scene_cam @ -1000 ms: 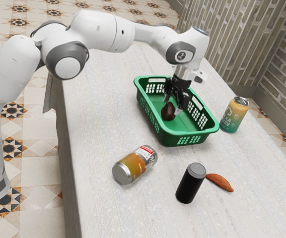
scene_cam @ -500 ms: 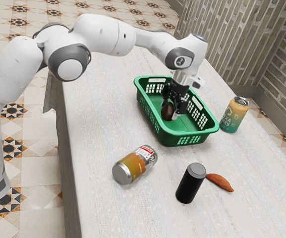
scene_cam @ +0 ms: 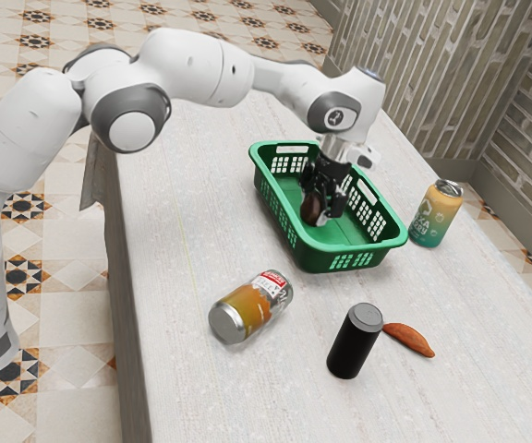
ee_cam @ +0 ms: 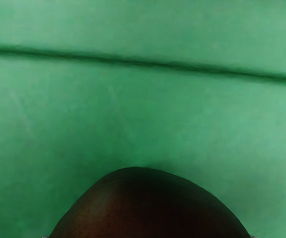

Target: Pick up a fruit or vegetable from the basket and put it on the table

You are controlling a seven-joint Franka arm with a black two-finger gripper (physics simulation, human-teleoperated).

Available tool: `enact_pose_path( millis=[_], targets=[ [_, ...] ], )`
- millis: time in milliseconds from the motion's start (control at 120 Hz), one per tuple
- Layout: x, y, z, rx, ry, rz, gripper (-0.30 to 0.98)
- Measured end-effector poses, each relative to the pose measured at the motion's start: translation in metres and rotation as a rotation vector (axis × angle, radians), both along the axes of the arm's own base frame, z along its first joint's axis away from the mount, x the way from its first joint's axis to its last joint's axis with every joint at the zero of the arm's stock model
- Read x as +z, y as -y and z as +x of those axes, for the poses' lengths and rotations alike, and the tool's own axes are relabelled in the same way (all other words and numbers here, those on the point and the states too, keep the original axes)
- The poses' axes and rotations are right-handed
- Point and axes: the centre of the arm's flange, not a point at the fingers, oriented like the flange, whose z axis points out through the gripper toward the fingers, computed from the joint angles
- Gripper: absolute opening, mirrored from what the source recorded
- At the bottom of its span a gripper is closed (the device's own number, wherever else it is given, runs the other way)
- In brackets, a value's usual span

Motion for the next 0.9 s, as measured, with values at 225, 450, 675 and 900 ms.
enact_pose_path(
  millis=[225, 450, 675, 900],
  targets=[
    [0.039, 0.007, 0.003, -0.014, 0.069, 0.02, 0.2],
    [0.176, 0.09, -0.02, -0.164, 0.279, 0.068, 0.21],
    [0.226, 0.312, -0.092, -0.524, 0.328, 0.048, 0.22],
    [0.155, 0.405, -0.062, -0.634, 0.314, -0.029, 0.2]
  ],
)
